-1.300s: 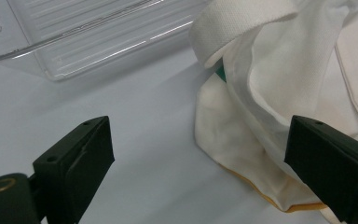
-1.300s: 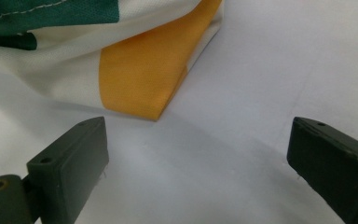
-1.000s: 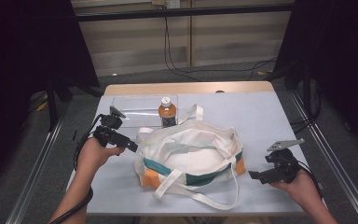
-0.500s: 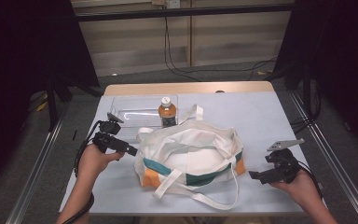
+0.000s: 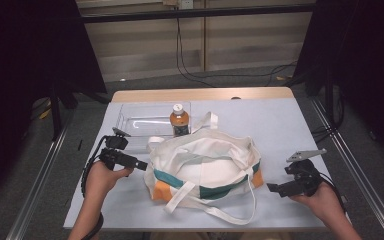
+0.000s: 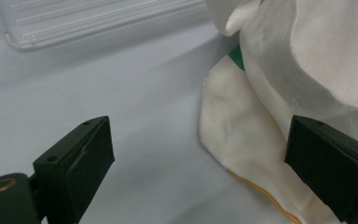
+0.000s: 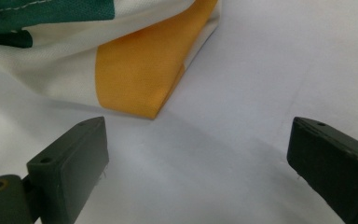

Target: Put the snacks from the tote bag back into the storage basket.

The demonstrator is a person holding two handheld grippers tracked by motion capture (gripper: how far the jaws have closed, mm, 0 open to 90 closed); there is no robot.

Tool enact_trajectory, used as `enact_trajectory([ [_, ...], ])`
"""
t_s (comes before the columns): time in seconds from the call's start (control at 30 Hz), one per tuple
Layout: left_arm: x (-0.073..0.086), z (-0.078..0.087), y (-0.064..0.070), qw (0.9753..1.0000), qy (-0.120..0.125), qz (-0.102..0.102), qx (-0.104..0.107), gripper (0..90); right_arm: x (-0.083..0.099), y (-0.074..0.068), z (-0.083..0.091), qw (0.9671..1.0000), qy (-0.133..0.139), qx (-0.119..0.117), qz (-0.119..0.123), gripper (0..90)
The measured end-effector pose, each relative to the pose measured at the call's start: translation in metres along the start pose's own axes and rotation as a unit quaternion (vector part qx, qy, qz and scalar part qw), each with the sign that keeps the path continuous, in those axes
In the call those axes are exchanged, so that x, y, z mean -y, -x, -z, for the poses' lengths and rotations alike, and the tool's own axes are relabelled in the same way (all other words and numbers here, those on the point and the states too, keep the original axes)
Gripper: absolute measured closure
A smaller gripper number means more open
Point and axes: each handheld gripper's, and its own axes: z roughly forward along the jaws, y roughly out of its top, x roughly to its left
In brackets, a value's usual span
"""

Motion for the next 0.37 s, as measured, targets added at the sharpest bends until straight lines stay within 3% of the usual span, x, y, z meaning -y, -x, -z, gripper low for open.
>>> enact_trajectory([
  [0.2, 0.010, -0.007, -0.002, 0.9999, 0.012, 0.009, 0.002, 7.5, 0.001, 0.001, -0.001, 1.0000, 0.002, -0.001, -0.002, 5.0],
  [0.23, 0.012, -0.009, -0.002, 0.9996, 0.019, 0.018, 0.006, 7.4, 0.001, 0.001, -0.001, 1.0000, 0.001, 0.001, -0.001, 5.0],
  [0.37, 0.019, -0.008, -0.007, 0.9992, 0.034, 0.018, 0.006, 7.5, 0.000, 0.001, -0.001, 1.0000, 0.007, -0.002, -0.003, 5.1],
])
